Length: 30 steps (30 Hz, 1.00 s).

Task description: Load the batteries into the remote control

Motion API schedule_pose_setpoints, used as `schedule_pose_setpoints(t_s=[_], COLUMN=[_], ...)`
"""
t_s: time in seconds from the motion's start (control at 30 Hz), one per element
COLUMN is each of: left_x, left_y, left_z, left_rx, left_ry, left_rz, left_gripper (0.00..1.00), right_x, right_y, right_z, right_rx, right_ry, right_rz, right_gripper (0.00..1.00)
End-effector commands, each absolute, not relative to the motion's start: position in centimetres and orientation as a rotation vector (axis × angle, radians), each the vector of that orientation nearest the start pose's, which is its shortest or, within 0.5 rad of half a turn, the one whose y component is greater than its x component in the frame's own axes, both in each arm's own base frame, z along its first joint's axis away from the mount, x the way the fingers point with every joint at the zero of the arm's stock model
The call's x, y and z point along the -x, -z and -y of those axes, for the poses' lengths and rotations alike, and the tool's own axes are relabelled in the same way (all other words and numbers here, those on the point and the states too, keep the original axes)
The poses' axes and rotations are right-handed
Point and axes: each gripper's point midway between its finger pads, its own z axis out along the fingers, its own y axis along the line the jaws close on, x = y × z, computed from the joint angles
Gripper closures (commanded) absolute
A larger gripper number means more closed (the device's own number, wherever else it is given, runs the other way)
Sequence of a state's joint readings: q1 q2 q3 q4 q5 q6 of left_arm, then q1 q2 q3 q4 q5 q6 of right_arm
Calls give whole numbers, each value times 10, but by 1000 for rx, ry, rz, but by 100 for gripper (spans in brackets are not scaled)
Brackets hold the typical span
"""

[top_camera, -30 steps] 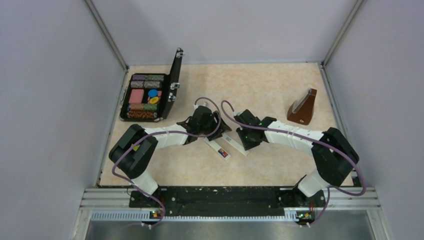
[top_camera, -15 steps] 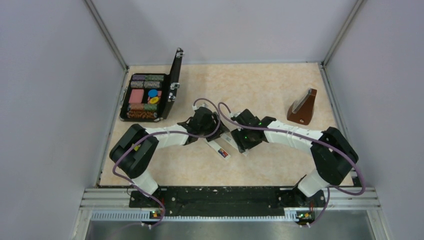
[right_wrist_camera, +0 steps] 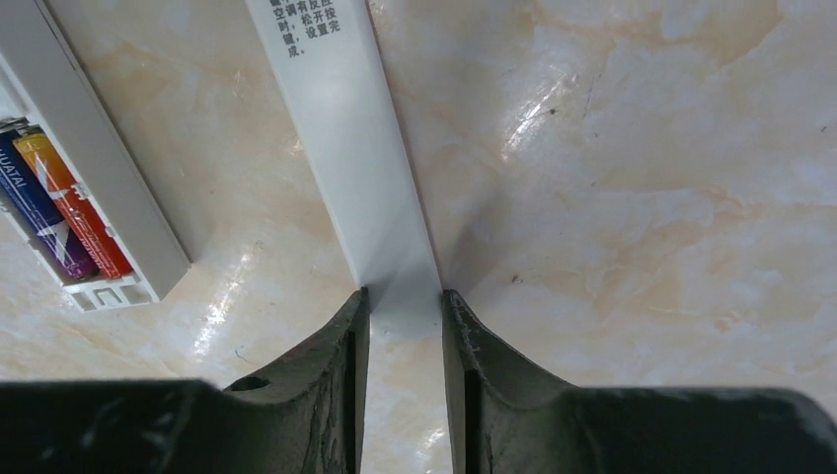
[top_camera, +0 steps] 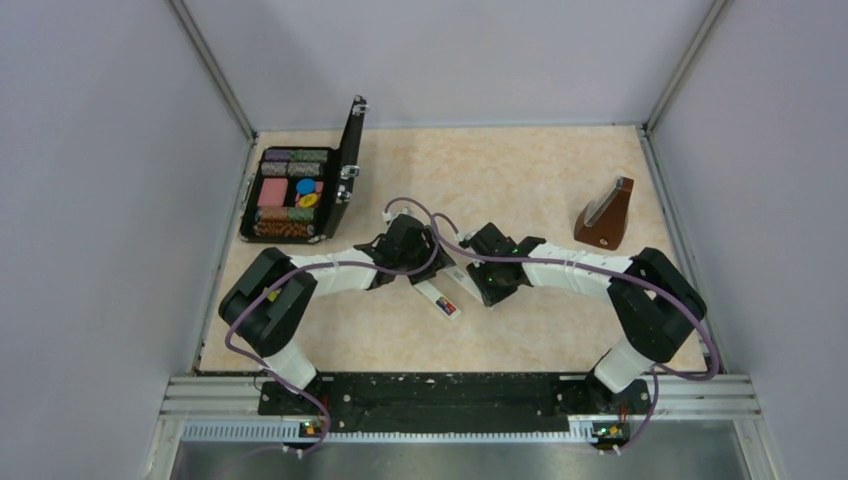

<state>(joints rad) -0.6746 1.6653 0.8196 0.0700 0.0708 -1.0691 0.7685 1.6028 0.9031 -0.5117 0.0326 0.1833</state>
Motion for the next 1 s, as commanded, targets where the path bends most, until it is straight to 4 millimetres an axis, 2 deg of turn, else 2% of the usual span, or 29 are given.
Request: schedule_pose_setpoints(t_s=[0.0, 0.23, 0.4, 0.5, 0.6, 0.67, 0.83, 0.97], left_x=[-307, -312, -312, -311, -314, -313, -300, -289], left_y=[-63, -80, -81, -82, -84, -86, -85, -88], left_z=[295, 288, 291, 287, 268, 256, 240, 227], left_rx=[446, 432, 420, 442, 517, 541, 547, 564], left_ry=[867, 847, 862, 849, 766, 718, 682, 672], left_rz=[-2442, -2397, -2399, -2395, -2356, -2341, -2335, -2321], left_gripper=[36, 38, 38, 39, 50, 53, 55, 56], right_x=[-221, -231, -239, -245, -254, -261, -274, -274], right_y=[-14, -49, -69, -72, -76, -78, -65, -55], right_z=[-216, -228, -233, -236, -248, -260, -286, -303], right_rx=[767, 688, 658, 670, 701, 746, 872, 978], right_ry=[-186, -265, -285, -279, -317, -359, -376, -352], right_rz=[-2677, -2600, -2554, -2524, -2474, -2441, -2392, -2363], right_gripper=[74, 75, 72, 64, 60, 59, 54, 51])
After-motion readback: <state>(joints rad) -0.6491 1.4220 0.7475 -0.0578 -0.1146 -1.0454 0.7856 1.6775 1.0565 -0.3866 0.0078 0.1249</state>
